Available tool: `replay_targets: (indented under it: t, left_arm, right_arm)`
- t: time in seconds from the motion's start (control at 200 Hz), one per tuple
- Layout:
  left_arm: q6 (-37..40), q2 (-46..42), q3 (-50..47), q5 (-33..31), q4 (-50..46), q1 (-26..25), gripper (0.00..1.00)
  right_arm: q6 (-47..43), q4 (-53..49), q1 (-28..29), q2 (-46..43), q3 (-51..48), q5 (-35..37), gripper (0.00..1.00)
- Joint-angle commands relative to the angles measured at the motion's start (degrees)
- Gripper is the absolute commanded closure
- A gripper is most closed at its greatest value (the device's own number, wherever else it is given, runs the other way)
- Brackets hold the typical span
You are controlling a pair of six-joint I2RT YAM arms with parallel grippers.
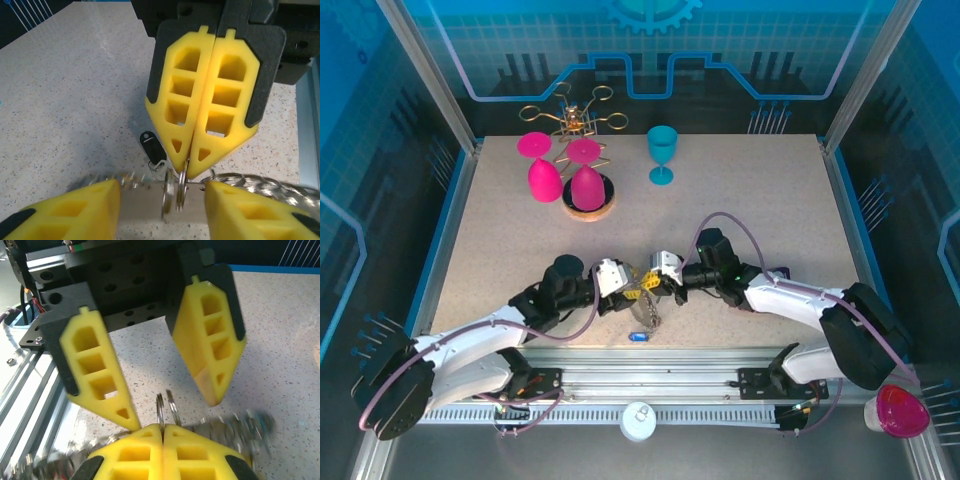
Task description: Put the keys on the keyring
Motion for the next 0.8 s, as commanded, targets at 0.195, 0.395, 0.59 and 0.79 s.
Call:
replay_targets:
  t: [0.195,0.395,0.59,0.79]
  left_arm:
    - [2.0,-4.7,3.4,-0.6,-11.8,-0.2,0.65]
    - [2.2,-2.2,4.4,3.6,-9.7,-0.2,0.71]
    - [1.0,-2.9,3.6,0.7,-7.6,-0.2,0.78]
    - [2.3,0.2,5.7,-16.5,-12.1,-0.2,0.76]
  right_arm:
    - [-1.4,-2.2,0.0,-0.8,2.4,0.7,1.0]
    - [-1.6,-2.7,0.7,-0.7,3.3,1.3,1.0]
    - [-1.2,-5.8,1.0,-0.6,4.6,3.0,1.0]
    - [-1.5,-4.4,1.3,-1.4,3.6,1.4,1.0]
